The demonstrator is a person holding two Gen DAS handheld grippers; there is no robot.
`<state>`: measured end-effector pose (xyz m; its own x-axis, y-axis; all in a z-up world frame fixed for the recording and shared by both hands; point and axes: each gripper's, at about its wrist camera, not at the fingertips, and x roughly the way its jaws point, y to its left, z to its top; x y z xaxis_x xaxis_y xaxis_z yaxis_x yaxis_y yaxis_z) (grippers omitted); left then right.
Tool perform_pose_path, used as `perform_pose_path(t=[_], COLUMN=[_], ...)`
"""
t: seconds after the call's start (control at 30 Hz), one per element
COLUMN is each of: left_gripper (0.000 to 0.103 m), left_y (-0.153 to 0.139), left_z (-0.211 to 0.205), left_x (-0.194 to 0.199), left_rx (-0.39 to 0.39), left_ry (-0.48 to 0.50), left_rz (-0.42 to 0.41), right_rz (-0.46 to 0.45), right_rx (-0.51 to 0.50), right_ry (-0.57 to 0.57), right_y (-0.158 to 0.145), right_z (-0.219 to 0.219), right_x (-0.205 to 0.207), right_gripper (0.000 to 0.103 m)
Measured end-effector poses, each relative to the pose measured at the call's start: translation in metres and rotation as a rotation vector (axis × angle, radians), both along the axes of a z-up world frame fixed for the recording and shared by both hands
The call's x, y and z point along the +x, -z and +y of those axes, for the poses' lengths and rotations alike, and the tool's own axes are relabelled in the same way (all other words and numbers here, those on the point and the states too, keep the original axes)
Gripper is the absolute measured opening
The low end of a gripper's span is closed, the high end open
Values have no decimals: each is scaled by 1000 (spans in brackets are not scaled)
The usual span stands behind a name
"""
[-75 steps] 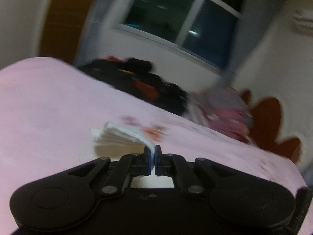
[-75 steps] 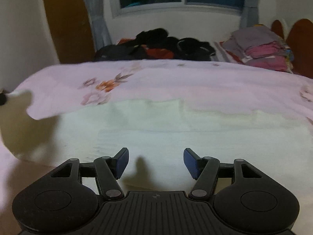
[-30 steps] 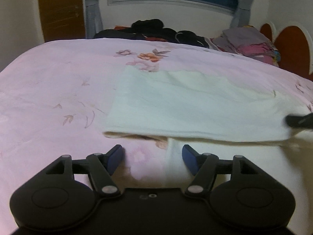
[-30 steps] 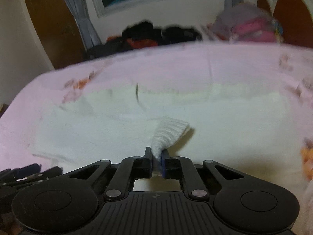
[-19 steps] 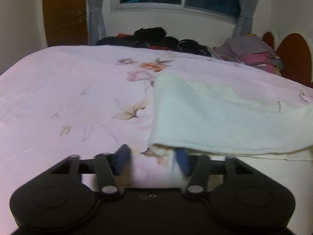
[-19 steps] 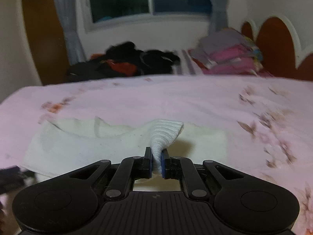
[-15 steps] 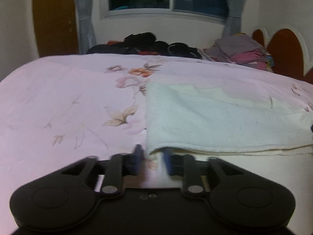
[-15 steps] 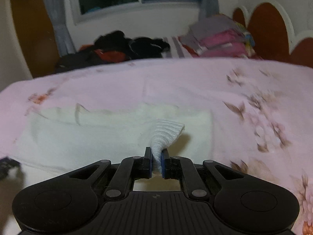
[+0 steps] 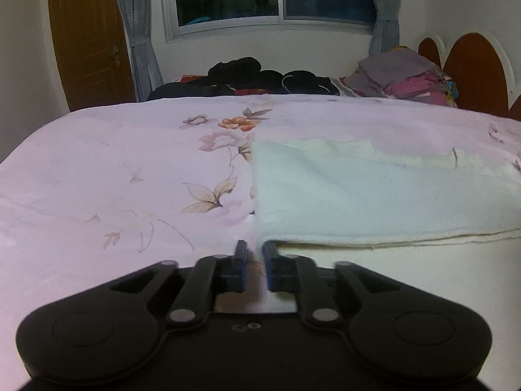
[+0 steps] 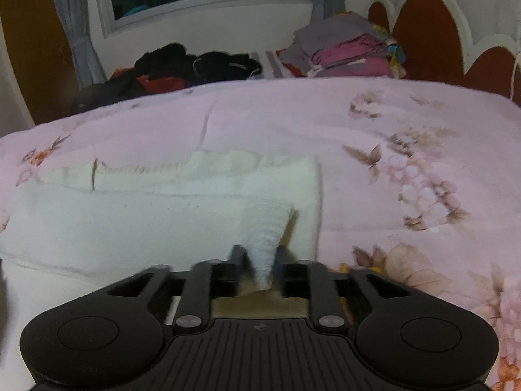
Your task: Fold small clothes
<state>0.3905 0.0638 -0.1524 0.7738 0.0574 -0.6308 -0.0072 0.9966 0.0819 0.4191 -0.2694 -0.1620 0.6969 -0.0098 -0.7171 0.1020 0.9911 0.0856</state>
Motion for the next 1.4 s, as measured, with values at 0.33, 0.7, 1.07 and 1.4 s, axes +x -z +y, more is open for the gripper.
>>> perform_pose_path(t=[0.33,0.7,1.07,1.4], left_gripper=[36,55,7,22], left_y=[-24,-1,8,-2], left_z=[-2,1,10,7], left_x=[22,106,105,93], left_rx=[-96,-144,-230,-147], left_ry=[20,-74,-80,-119], left_rz=[21,77,43,-44], right_rz=[-12,-11,-6,-59], right_rx=[49,-11,-34,-62], right_ry=[41,-4,-13,26], right_y=[-2,7,19,12], right_z=[-4,21,20,10], right_x=[14,40,46,42], right_gripper=[58,58,18,18])
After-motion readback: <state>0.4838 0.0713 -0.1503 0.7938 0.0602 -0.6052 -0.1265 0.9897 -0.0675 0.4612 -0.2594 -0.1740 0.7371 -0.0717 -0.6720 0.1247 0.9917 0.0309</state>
